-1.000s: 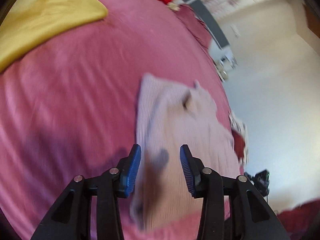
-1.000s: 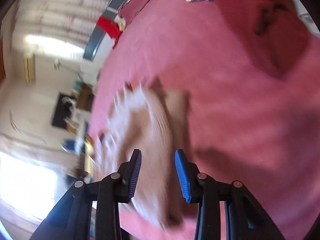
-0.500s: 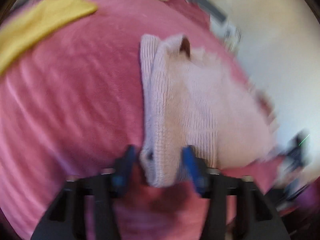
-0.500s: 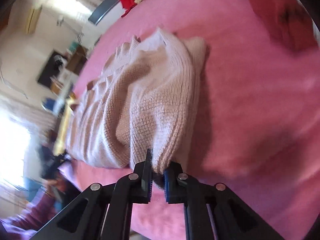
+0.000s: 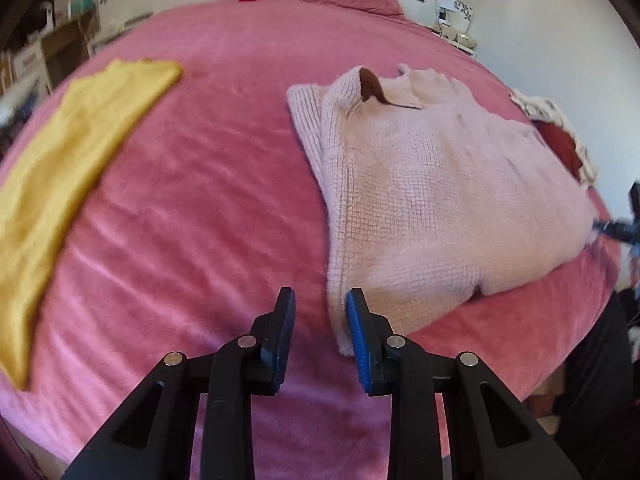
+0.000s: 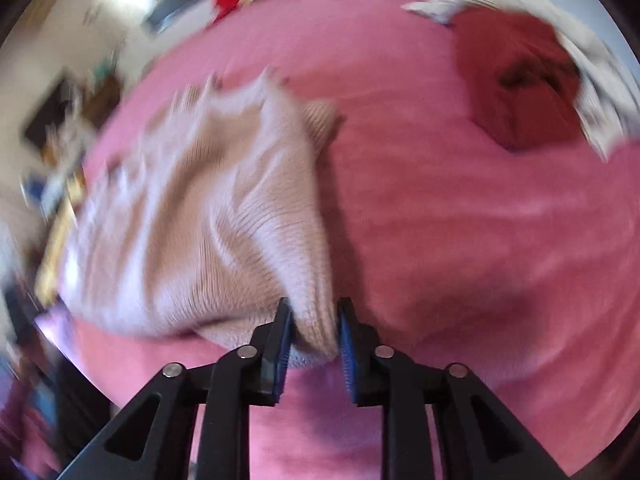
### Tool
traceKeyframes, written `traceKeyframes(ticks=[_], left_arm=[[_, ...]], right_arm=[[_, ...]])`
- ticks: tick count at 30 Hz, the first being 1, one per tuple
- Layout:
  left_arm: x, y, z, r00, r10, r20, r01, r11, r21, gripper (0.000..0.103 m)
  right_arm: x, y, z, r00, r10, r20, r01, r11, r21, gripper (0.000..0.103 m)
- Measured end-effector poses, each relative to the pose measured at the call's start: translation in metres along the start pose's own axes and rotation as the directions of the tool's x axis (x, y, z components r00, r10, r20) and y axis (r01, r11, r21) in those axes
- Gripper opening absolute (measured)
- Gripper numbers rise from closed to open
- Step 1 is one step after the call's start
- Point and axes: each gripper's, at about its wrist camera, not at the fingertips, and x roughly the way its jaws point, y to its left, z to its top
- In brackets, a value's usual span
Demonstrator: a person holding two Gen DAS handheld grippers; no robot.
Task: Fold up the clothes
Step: 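Move both open grippers back over the folded sweater to adjust it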
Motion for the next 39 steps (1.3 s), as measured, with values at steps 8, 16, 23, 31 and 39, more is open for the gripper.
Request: traceKeyframes(ticks=[8, 16, 23, 31, 39], left_arm=[[0.012, -0.039, 0.009, 0.991, 0.106, 0.083, -0.115, 0.987, 0.116, 0.029], [0.046, -0.069, 0.021, 0.977, 0.182, 0.115, -0.206, 0.946, 0.251, 0.031], [0.023, -0.003, 0.022, 0.983, 0.151, 0.103, -0.153, 0.988, 0.015, 0.066], [0.007, -0.031, 0.025, 0.956, 0.114, 0.27, -0.109, 0.993, -0.035, 0.066], [0.028, -0.039, 0.018, 0.96, 0.138, 0.245, -0.144, 0.99, 0.008, 0.066]], right_arm=[[-0.044, 0.086, -0.025, 0.983, 0.053, 0.176, 0.01, 0.941, -0.339, 0.028], [0.033, 0.08, -0.03, 0.918, -0.391, 0.059, 0.348, 0.728, -0.59, 0.021], [-0.012, 0.022, -0.004, 0.965, -0.261, 0.023, 0.253, 0.903, -0.347, 0.028], [-0.018, 0.135, -0.008, 0.996, 0.043, 0.083, 0.011, 0.834, -0.552, 0.028], [0.071, 0.267, -0.019, 0.974, 0.07, -0.216, -0.221, 0.507, -0.833, 0.027]])
